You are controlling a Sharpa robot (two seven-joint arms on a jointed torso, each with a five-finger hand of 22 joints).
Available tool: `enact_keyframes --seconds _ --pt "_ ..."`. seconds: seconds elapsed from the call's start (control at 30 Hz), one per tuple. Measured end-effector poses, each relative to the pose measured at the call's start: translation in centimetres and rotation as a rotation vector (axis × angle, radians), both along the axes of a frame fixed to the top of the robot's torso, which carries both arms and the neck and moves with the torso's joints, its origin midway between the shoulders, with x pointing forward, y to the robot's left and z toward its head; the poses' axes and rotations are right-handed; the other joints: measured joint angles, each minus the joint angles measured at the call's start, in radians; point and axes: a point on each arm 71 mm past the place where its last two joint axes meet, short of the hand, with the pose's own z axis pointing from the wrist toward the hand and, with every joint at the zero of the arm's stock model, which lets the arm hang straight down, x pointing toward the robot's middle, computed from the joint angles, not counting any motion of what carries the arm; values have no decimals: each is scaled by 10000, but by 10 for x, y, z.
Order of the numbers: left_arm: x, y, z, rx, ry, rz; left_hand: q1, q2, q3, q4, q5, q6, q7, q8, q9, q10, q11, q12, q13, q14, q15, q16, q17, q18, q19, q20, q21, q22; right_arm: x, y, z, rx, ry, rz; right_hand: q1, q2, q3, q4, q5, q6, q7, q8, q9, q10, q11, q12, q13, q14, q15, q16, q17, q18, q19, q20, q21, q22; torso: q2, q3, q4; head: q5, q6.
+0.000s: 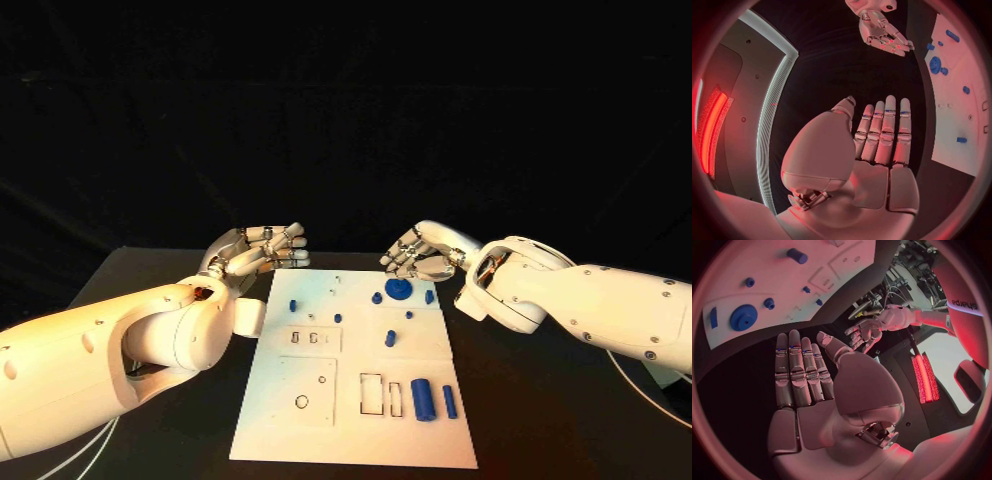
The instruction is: Assemble the parts on the task board
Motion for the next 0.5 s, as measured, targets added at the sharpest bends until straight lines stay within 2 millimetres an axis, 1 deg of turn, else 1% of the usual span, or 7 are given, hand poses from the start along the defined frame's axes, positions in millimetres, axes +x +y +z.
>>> enact_keyframes --seconds 0.1,0.2,0.23,0.3,0.37,0.43,0.5 --pt "-1 -2 3 -26 -26 -201 19 -19 -20 -20 0 32 35 0 -7 88 -18 -1 0 11 -11 39 36 0 0 0 39 12 2 4 1 -861 -482 3 77 -77 -71 -51 -118 141 -141 0 0 166 -166 32 31 696 -231 231 218 0 585 -250 483 241 146 -35 35 -55 -7" --pt "-3 -6 4 -54 -15 -390 39 -40 -27 -27 0 32 35 0 -14 87 -18 0 -1 10 -11 39 37 0 0 0 39 12 3 9 2 -1608 -939 5 90 -193 -245 19 -48 260 -260 0 23 412 -320 95 68 1383 -452 506 505 0 1076 -498 995 527 290 -70 74 -97 -12" --pt "-4 -6 5 -62 -8 -438 39 -40 -27 -27 0 32 36 0 -17 87 -18 0 0 11 -11 39 37 0 0 0 38 12 3 12 2 -1806 -1068 7 61 -316 -339 41 100 274 -275 0 23 454 -349 95 83 1609 -510 607 623 0 1275 -580 1207 647 330 -81 83 -111 -12" --pt "-5 -8 5 -75 3 -535 39 -40 -27 -27 0 32 36 0 -17 88 -18 -1 0 10 -11 39 37 0 0 0 39 12 3 16 2 -2234 -1353 9 -139 -577 -561 141 734 275 -276 0 23 462 -357 95 93 1983 -596 810 864 0 1637 -694 1615 884 418 -101 108 -135 6" --pt "-6 -9 6 -84 19 -603 39 -40 -27 -27 0 32 36 -19 -17 87 -17 0 0 10 -11 39 38 -1 0 0 39 12 2 20 2 -2572 -1576 11 -266 -716 -700 280 1405 270 -280 5 23 326 -412 133 132 2125 -673 1067 1145 0 1917 -798 1981 1112 498 -118 128 -158 16" --pt "-7 -10 6 -95 33 -673 39 -40 -27 -27 0 32 36 -45 -26 87 -17 -39 -2 10 -10 39 51 -2 0 0 38 24 2 24 2 -2946 -1808 -13 -249 -776 -797 377 1729 198 -351 80 32 262 -476 254 204 2173 -720 1389 1454 -1 2069 -905 2292 1318 552 -129 148 -178 17" --pt "-7 -10 6 -104 41 -716 39 -40 -27 -27 0 32 36 -45 -32 87 -17 -61 -13 10 -10 39 51 -2 0 0 39 25 3 27 2 -3233 -1962 -51 -202 -823 -879 459 1865 149 -401 123 32 152 -480 382 281 2134 -759 1864 1852 -1 2161 -973 2596 1538 613 -142 162 -203 18"
